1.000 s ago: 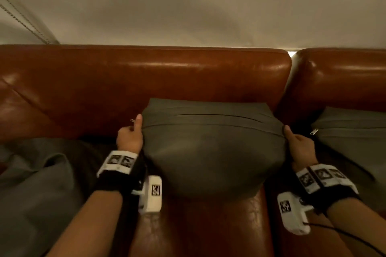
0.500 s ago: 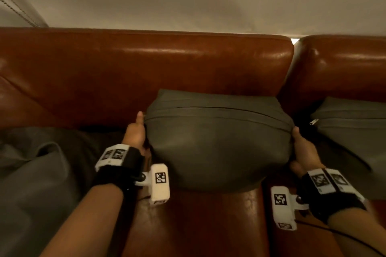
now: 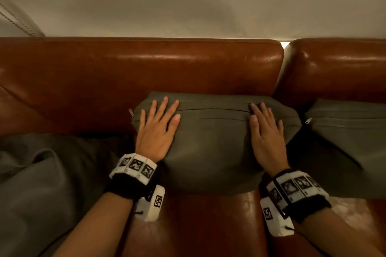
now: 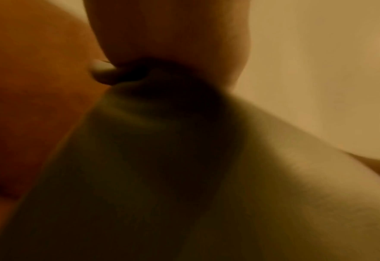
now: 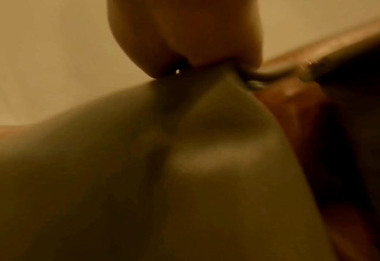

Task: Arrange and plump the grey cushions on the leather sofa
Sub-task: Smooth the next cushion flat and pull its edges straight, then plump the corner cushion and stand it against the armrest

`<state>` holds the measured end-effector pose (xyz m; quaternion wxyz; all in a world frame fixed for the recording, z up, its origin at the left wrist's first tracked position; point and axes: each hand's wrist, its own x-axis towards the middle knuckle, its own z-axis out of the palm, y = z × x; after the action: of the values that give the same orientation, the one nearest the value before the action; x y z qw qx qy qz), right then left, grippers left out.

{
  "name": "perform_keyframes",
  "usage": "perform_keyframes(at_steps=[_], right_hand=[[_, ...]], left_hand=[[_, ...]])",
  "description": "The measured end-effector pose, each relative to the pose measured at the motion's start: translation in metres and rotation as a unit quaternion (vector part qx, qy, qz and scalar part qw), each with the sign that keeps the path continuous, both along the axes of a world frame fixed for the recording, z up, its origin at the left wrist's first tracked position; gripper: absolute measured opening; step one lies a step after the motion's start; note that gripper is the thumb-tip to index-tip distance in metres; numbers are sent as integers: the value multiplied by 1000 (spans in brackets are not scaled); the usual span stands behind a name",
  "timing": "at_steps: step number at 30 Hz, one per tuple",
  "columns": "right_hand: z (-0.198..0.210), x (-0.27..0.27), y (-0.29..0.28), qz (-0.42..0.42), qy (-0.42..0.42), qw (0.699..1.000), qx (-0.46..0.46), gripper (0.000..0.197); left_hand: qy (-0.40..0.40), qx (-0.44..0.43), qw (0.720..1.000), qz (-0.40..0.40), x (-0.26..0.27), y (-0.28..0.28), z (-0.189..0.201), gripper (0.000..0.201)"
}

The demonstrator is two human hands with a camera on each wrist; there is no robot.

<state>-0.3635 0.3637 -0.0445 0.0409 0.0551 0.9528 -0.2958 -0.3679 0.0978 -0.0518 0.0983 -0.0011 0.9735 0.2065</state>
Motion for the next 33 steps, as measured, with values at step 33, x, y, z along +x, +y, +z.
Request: perform_keyframes(at_steps=[33], right_hand=[[34,93,-186,590,-50,801,-95,28]], left_hand=[[-3,43,948,315,285,-37,2,47]])
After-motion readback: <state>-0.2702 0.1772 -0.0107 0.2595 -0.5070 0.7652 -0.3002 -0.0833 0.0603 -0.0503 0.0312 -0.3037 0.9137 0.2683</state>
